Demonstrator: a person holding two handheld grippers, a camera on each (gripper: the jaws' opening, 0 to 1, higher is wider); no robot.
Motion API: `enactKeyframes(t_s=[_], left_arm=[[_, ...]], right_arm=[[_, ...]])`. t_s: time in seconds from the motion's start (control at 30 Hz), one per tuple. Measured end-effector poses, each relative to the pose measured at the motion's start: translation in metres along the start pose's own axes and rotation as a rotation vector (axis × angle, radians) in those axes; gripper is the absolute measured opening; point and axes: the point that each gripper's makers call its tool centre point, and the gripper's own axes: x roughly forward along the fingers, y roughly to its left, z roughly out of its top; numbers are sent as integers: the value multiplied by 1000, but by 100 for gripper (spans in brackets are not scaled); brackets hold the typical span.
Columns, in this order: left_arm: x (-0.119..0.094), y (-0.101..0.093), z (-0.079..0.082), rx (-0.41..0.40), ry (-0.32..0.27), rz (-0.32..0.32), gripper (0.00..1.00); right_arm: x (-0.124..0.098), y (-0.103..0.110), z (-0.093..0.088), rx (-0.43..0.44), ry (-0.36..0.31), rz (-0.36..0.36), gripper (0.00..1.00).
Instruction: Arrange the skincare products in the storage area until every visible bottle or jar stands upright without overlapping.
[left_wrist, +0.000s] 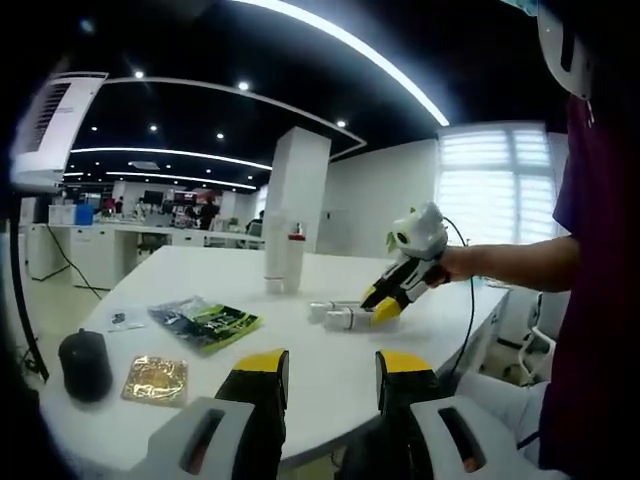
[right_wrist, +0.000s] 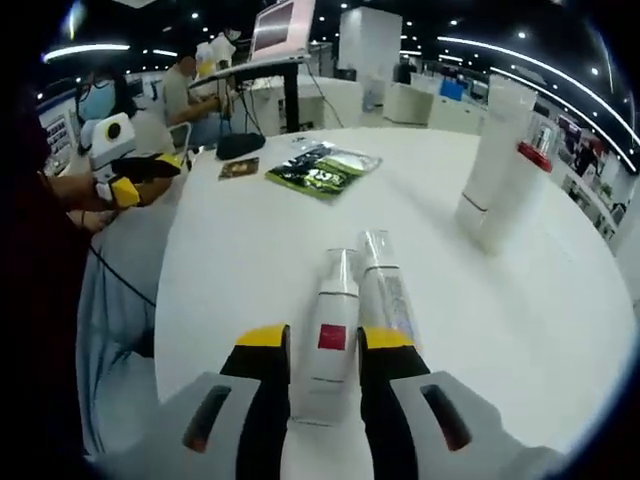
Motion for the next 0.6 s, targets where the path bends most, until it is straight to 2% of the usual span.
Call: enactKeyframes(t_s=[0.07, 0.23, 0.47, 0.6], left_arm=[[0, -1, 1, -5, -4, -1, 35], [2, -1, 2, -10, -10, -2, 35], [2, 2, 3, -30, -17, 6, 35], [2, 4, 4, -44, -18, 14, 35]], right_arm=[[3, 3, -1, 6, 11, 8, 24], [5, 0, -7, -8, 51, -30, 19], [8, 5, -1, 4, 37, -36, 18], [9, 14, 10, 18, 2, -34, 17]])
